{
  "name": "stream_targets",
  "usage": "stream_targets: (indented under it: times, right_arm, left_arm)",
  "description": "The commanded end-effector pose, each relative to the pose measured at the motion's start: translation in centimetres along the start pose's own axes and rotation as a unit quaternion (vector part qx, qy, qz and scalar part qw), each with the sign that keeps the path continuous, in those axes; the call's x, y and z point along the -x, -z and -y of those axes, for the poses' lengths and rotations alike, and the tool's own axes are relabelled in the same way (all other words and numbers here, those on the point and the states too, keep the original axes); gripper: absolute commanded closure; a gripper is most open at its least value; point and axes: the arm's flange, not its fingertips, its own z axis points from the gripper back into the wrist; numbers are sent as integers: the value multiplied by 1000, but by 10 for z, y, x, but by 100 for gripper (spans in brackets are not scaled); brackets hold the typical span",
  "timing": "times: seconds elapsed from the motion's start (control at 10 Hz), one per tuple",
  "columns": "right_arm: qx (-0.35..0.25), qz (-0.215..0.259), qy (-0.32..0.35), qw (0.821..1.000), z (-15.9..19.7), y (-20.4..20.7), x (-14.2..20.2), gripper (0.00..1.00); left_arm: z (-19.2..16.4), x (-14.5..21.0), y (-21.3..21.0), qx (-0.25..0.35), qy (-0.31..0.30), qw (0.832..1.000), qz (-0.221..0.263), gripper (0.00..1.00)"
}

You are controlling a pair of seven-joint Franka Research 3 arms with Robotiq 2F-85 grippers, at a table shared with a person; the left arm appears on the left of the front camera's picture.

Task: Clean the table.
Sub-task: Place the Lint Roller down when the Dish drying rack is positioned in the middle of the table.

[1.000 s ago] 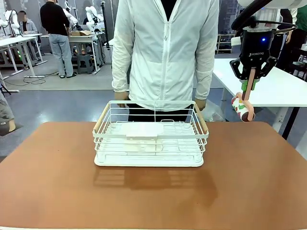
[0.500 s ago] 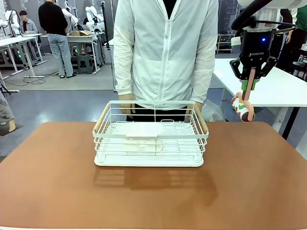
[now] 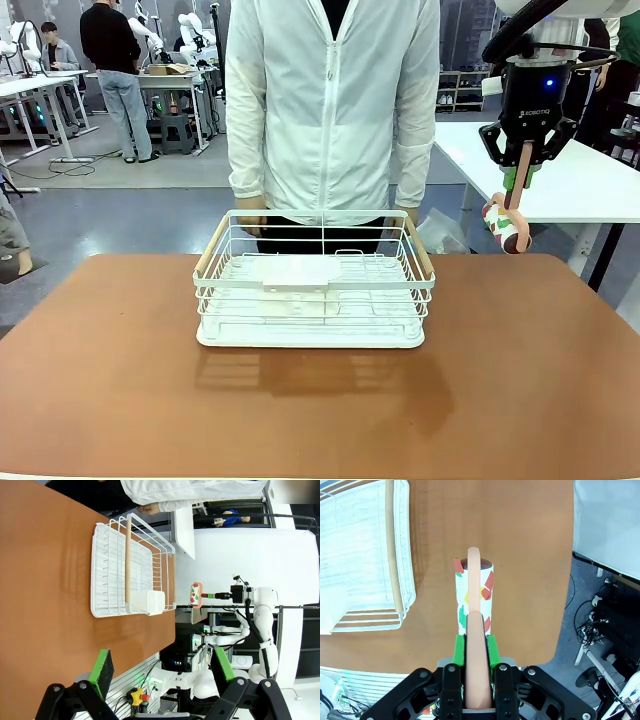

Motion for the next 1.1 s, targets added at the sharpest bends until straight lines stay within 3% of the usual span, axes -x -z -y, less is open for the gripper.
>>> stream_targets:
  times: [0.0,0.2,0.3,0.4,0.5,1.0]
  right_arm:
    - [0,0,0,1000,0,0,0,79]
    - [-65,-2,115,991,-3,-8,-12,79]
    - [-60,0,170,984,-3,-6,-16,79]
    - [-32,-8,291,956,-1,-3,-23,79]
    - [-26,-16,334,942,2,0,-24,79]
    - [-70,-37,546,834,23,23,-40,79]
  left_arm:
    - [0,2,-3,4,2,1000,0,0]
    - [0,2,-3,4,2,1000,0,0]
    - [0,2,-3,4,2,1000,0,0]
    - [0,2,-3,4,2,1000,0,0]
    - [0,2,-3,4,2,1000,0,0]
    - [0,2,-3,4,2,1000,0,0]
